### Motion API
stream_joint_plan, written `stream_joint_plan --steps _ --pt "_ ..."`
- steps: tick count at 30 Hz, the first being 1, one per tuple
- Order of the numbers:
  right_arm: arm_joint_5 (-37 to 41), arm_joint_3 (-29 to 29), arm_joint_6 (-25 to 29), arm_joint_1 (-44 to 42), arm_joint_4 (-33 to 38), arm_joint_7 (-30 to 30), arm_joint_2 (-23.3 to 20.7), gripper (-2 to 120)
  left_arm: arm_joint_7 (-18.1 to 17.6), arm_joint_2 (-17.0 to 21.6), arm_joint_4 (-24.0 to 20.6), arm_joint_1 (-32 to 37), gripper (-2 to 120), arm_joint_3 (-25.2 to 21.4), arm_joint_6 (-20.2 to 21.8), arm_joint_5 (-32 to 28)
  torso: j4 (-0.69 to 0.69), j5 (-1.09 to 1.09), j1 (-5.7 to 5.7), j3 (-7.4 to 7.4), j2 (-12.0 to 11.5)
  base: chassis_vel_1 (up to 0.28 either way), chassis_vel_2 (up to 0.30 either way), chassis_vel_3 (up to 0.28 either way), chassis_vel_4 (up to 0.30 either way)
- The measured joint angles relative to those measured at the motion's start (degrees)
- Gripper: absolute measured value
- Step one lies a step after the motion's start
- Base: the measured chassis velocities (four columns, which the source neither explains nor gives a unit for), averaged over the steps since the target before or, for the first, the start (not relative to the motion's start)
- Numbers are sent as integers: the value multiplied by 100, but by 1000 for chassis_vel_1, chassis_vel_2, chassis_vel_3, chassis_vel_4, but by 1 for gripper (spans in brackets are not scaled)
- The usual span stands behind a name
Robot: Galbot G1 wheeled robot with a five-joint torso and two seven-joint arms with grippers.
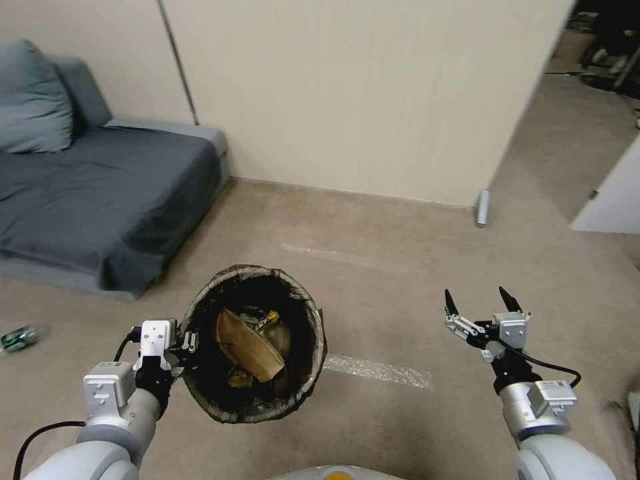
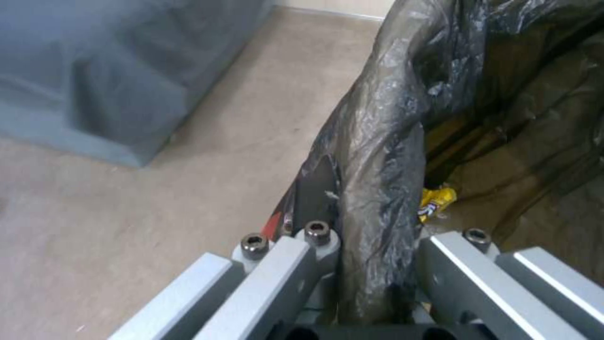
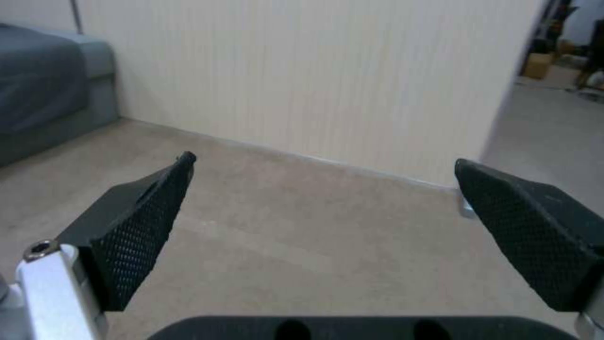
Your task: Pick up the trash bin, then pick up the garbage from the floor and place it into the trash bin.
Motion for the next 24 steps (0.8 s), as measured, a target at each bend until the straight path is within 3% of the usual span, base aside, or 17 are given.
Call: stream_joint_plan --steps 24 --pt "41 -98 -215 4 8 128 15 100 2 -36 0 -48 0 19 5 -8 -1 0 0 0 0 117 109 114 112"
